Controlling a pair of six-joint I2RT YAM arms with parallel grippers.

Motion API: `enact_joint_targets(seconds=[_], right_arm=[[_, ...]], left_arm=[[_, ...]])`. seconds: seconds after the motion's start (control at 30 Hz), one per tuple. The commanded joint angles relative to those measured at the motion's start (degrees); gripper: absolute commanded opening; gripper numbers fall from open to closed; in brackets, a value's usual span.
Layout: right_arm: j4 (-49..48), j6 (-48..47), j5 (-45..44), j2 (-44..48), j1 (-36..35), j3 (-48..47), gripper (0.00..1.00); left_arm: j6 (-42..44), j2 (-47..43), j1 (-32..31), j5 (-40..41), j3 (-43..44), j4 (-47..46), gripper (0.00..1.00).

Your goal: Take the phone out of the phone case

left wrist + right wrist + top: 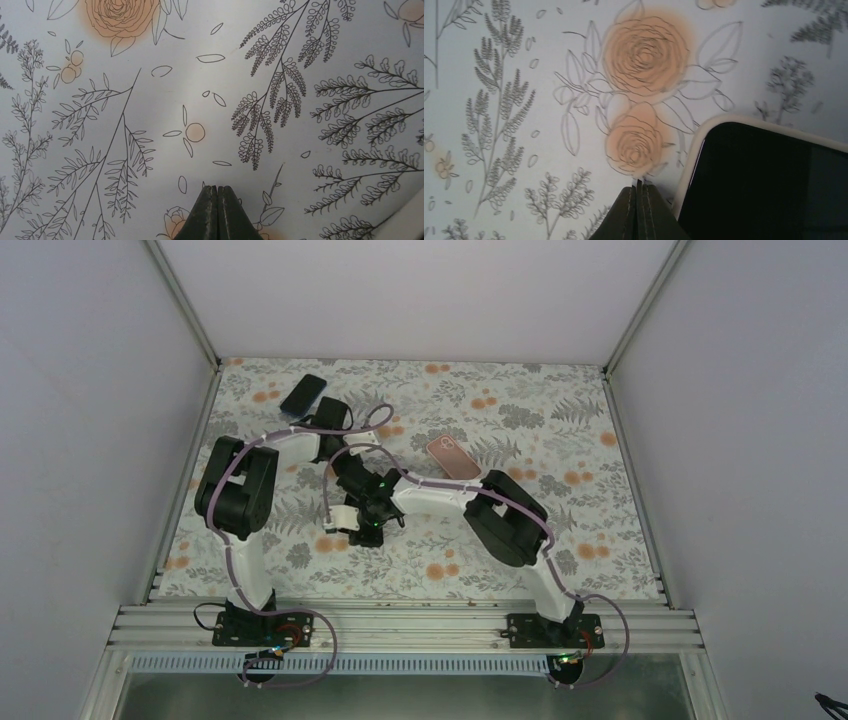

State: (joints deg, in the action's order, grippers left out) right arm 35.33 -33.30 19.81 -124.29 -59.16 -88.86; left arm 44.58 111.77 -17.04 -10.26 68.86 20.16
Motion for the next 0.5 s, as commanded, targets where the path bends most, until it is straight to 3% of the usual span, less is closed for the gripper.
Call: enact_joint_targets(seconds=[0.0,0.27,0.47], right_arm=[[-5.04,3.17,-8.96,2.69,4.79,4.72,0.03],[-4.45,1.57,-9.81,11.16,13.49,12.35,0.03],[-0.69,-1.28,-9.28,16.32,15.41,15.05,0.04]], left_arm=[[1.83,1.56,0.09,3.26,-2.58,1.15,0.02],[4.27,-0.69,0.33,1.65,-6.65,4.01,0.02],[3.14,-3.12,0.25,0.02,-7.5,5.58,0.02]])
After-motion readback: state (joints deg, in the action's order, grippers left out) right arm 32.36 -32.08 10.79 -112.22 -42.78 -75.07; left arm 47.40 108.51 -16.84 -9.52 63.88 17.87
